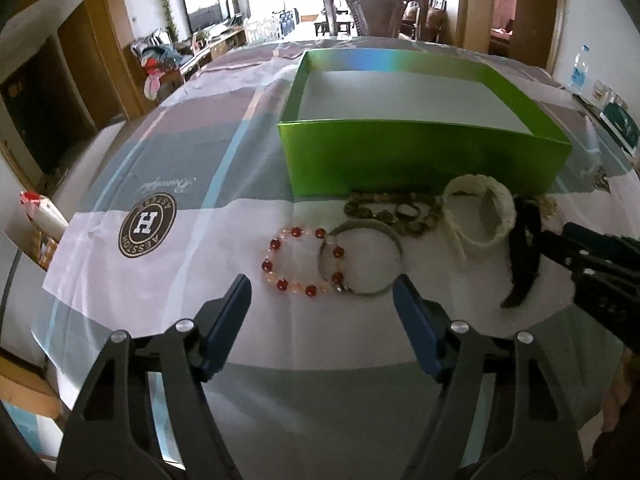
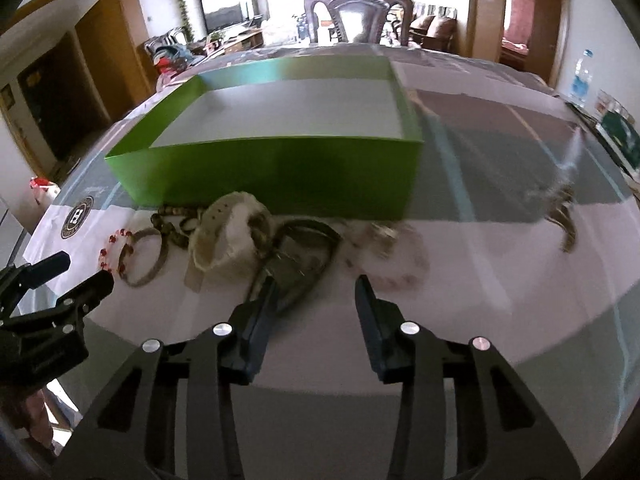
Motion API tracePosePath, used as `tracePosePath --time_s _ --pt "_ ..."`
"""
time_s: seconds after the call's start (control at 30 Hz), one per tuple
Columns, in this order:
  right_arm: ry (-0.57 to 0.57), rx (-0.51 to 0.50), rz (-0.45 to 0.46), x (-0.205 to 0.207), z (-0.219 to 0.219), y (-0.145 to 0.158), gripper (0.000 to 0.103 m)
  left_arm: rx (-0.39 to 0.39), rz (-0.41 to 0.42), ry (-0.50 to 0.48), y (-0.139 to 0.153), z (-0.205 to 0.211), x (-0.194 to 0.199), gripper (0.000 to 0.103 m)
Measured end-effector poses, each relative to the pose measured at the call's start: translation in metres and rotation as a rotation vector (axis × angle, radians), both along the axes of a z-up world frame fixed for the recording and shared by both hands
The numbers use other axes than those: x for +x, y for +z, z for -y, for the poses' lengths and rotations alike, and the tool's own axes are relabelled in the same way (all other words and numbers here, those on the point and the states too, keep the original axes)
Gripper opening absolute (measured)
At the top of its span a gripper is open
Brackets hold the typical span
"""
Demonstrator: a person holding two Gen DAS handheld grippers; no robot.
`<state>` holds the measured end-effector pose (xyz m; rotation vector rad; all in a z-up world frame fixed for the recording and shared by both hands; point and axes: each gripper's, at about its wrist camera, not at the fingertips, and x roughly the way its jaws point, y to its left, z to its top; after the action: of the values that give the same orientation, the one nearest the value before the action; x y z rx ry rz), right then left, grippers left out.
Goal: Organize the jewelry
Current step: 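Lower the right gripper onto the black watch and close on it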
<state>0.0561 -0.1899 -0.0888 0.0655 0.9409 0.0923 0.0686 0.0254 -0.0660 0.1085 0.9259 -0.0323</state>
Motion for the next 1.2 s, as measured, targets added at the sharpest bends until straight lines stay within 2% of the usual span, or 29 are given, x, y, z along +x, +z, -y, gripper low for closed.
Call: tracePosePath --time_s 0.1,0.17,0.2,0.27,0.37,0.47,0.6,0.7,0.8,0.83,0.9,0.93,0.97,1.07,1.1,1.13,1.2 --pt "0.015 0.014 -0.031 0.007 -0.002 -0.009 0.034 -0.004 -0.015 0.004 -0.002 -0.002 0.008 0.073" --pt "0.030 0.034 -0.034 0.006 0.001 -0.010 0.022 -0.003 -0.027 0.003 -0.005 -0.002 0.012 0.073" --pt "0.028 0.039 -0.031 0.003 0.005 -0.009 0.020 -0.009 -0.033 0.000 -0.006 -0.002 0.014 0.072" --pt "0.012 0.043 -0.034 -0.001 0.017 -0.006 0.008 -0.022 -0.052 -0.002 -0.010 -0.002 0.017 0.067" --pt "-0.029 0.056 -0.032 -0.006 0.035 -0.005 0.003 -0.035 -0.073 -0.008 -0.013 -0.002 0.019 0.064" --pt "-0.077 0.064 -0.030 -0.015 0.055 0.000 0.003 -0.044 -0.073 -0.014 -0.012 0.001 0.018 0.064" --pt "-0.092 0.048 -0.004 -0.020 0.058 0.008 0.003 -0.052 -0.030 -0.045 -0.005 0.007 0.017 0.065" --pt "-0.098 0.058 -0.003 -0.022 0.059 0.008 0.003 -0.055 -0.019 -0.099 0.000 0.026 0.016 0.065" --pt "-0.097 0.061 -0.011 -0.017 0.062 0.005 0.008 -0.073 -0.034 -0.169 0.000 0.050 0.018 0.065" --pt "-0.096 0.061 -0.014 -0.017 0.062 0.004 0.012 -0.077 -0.043 -0.180 -0.001 0.056 0.019 0.065" --pt "-0.100 0.061 -0.012 -0.017 0.065 0.003 0.026 -0.084 -0.050 -0.204 0.000 0.070 0.024 0.066" --pt "-0.105 0.059 -0.006 -0.020 0.066 0.004 0.040 -0.086 -0.047 -0.218 0.001 0.075 0.026 0.074" --pt "-0.109 0.058 0.001 -0.021 0.068 0.004 0.046 -0.087 -0.040 -0.234 0.002 0.082 0.027 0.077" --pt "-0.109 0.048 0.006 -0.023 0.072 0.004 0.046 -0.072 -0.030 -0.264 -0.001 0.099 0.030 0.079" --pt "-0.109 0.039 0.003 -0.023 0.072 0.002 0.046 -0.068 -0.036 -0.267 -0.003 0.104 0.030 0.076" --pt "-0.106 0.036 0.000 -0.024 0.072 0.001 0.045 -0.069 -0.045 -0.272 -0.006 0.108 0.034 0.067" --pt "-0.087 0.039 -0.010 -0.025 0.070 -0.002 0.039 -0.057 -0.059 -0.269 -0.011 0.113 0.037 0.059"
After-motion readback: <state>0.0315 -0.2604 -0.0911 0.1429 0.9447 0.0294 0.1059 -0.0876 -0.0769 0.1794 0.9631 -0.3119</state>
